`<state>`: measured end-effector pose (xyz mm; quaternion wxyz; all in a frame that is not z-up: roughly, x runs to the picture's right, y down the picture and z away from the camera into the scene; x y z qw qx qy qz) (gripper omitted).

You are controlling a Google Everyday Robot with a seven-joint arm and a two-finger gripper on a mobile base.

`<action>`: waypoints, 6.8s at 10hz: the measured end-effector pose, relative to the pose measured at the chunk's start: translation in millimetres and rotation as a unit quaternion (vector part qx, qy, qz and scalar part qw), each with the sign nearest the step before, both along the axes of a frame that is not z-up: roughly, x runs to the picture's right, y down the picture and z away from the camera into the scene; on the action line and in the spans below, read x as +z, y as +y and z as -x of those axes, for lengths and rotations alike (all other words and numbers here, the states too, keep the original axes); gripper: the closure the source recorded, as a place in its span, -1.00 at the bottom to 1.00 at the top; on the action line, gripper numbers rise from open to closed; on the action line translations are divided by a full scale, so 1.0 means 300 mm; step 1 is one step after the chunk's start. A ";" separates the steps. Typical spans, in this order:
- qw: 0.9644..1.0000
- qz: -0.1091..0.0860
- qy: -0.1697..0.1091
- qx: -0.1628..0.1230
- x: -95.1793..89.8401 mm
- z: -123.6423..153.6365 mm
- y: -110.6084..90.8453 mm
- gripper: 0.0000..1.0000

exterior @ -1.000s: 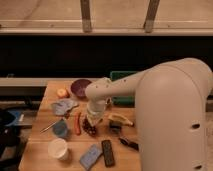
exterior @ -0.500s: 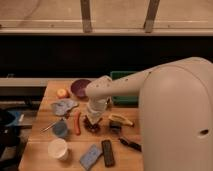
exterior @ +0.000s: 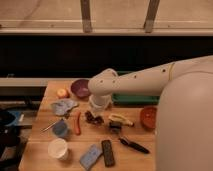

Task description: Place grapes in paper cup

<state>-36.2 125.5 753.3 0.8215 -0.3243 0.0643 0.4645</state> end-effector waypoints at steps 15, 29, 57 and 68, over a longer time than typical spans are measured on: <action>0.976 -0.087 -0.168 -0.106 -0.381 0.190 -0.011 1.00; 0.968 -0.062 -0.211 -0.123 -0.385 0.259 -0.032 1.00; 0.935 -0.074 -0.318 -0.135 -0.561 0.409 0.206 1.00; 0.935 -0.002 -0.320 -0.151 -0.427 0.477 0.272 1.00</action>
